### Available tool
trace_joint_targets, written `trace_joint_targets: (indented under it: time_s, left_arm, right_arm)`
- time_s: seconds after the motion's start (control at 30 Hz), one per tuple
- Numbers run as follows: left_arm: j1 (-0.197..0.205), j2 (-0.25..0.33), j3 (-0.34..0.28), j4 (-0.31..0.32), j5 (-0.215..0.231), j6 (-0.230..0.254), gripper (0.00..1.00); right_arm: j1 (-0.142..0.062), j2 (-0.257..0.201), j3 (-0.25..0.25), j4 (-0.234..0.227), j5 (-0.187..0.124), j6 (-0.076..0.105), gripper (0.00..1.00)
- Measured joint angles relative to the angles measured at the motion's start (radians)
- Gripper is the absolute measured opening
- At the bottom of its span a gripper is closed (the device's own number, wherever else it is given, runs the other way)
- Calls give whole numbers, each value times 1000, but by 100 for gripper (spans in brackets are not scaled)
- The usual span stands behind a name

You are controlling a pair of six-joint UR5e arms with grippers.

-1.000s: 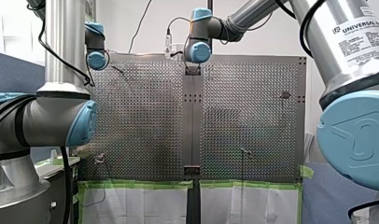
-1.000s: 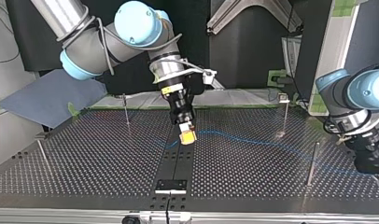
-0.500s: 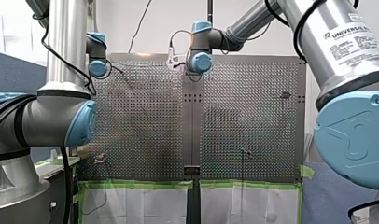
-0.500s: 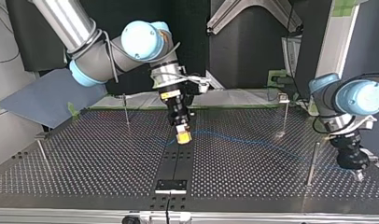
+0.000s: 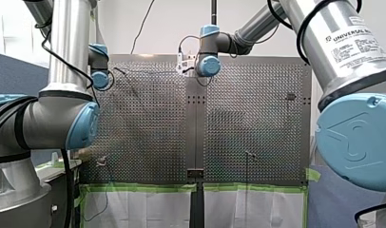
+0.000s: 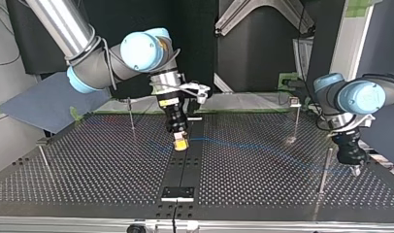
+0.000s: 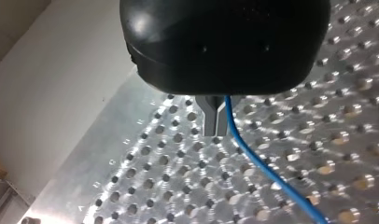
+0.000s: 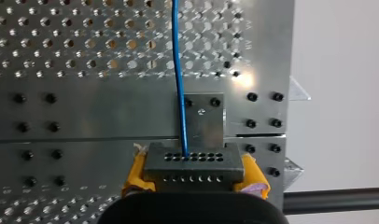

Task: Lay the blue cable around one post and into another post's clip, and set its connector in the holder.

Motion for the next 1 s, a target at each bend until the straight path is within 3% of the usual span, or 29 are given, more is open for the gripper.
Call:
trace_joint_targets:
  time_s: [0.27, 0.5, 0.8, 1.0]
  left_arm:
    - [-8, -1, -53, 56, 44, -32, 0]
    - [-12, -3, -57, 75, 79, -29, 0]
    - [-17, -41, -57, 83, 98, -32, 0]
    - [-19, -44, -57, 87, 101, -33, 0]
  right_arm:
    - [-6, 24, 17, 24, 3, 4, 0]
    - [-14, 32, 68, -20, 12, 7, 0]
    - [-49, 49, 81, -36, 13, 13, 0]
    - [-73, 71, 82, -19, 14, 18, 0]
